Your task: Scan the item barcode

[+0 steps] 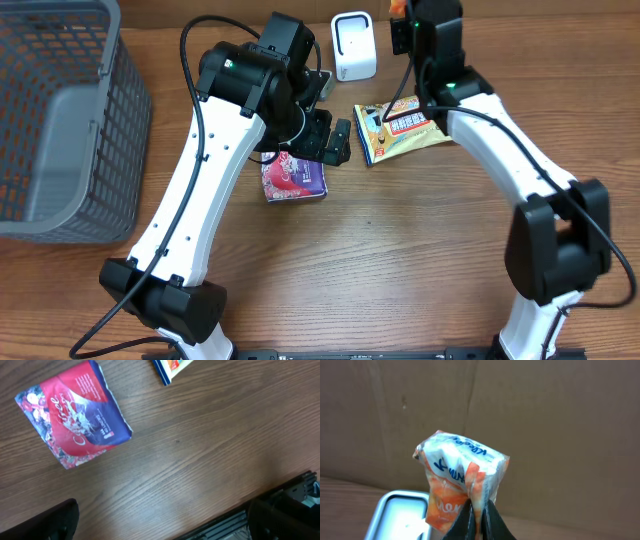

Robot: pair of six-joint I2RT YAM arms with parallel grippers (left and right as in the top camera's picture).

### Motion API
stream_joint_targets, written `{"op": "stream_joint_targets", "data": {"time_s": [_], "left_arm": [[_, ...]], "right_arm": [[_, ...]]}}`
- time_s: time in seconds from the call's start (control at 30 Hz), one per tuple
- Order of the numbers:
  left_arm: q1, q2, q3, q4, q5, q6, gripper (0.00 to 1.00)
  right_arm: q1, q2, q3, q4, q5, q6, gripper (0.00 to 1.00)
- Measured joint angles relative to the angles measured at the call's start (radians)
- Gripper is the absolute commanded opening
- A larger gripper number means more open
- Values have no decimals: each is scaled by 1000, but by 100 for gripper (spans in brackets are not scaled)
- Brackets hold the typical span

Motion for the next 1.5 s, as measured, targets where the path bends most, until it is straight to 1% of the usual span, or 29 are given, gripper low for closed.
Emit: {"op": "stream_joint_targets", "data": {"time_s": [0.1,0.23,0.33,0.43,0.83,1.27,1.5], "left_arm": [[0,0,0,0,0,0,100],[0,0,0,0,0,0,100],[0,0,0,-1,0,0,100],[0,0,0,-1,0,0,100],[0,0,0,-1,0,0,100],[0,0,0,-1,0,0,100],[0,0,0,-1,0,0,100]], "right_arm": [[12,50,0,90,7,-146,4],[27,114,0,165,-10,-320,4],[39,154,0,202,-28,-397,4],[52,175,0,219,-51,-438,4],[60,238,0,249,-99,-518,4],[60,254,0,249,-103,-527,4],[60,254,0,215,-103,-526,4]]}}
